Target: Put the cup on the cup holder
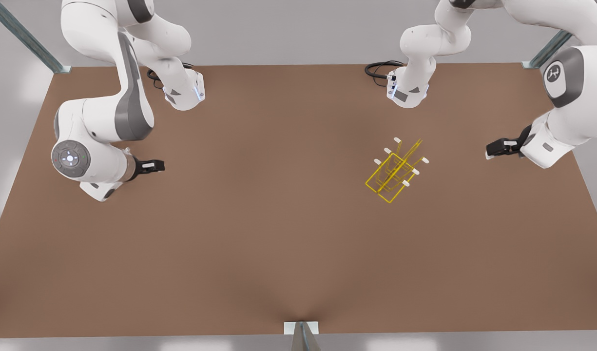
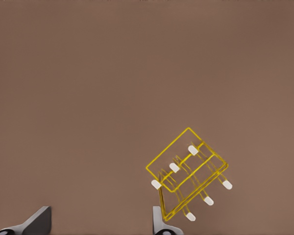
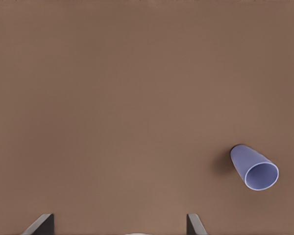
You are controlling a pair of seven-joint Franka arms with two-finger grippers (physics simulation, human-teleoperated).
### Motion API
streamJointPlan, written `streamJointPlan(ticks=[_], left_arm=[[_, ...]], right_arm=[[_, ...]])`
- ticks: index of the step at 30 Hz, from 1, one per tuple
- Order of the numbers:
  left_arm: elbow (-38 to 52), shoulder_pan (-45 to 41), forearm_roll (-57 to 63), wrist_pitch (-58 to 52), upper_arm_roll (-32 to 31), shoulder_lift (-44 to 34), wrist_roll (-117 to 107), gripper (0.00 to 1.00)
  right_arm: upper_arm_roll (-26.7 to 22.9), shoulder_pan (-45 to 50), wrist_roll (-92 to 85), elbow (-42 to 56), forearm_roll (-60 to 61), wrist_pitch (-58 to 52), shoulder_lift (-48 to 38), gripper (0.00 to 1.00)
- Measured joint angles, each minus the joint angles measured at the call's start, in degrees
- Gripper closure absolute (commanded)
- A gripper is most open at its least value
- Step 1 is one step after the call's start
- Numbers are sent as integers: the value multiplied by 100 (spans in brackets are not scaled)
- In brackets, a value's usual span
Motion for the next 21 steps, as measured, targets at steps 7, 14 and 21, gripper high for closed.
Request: streamJointPlan(ticks=[7, 14, 21], left_arm=[[7, -61, -143, 435, -44, 148, 80, 0], [-9, -64, -152, 569, -70, 168, 127, 0], [-18, -80, -140, 629, -72, 211, 145, 0]], right_arm=[[-672, 390, -194, -648, -110, -42, -210, 0], [-1372, 536, -549, -3086, -697, 419, -1126, 0], [-2396, 691, -917, -4365, -1227, 2035, -1228, 0]])
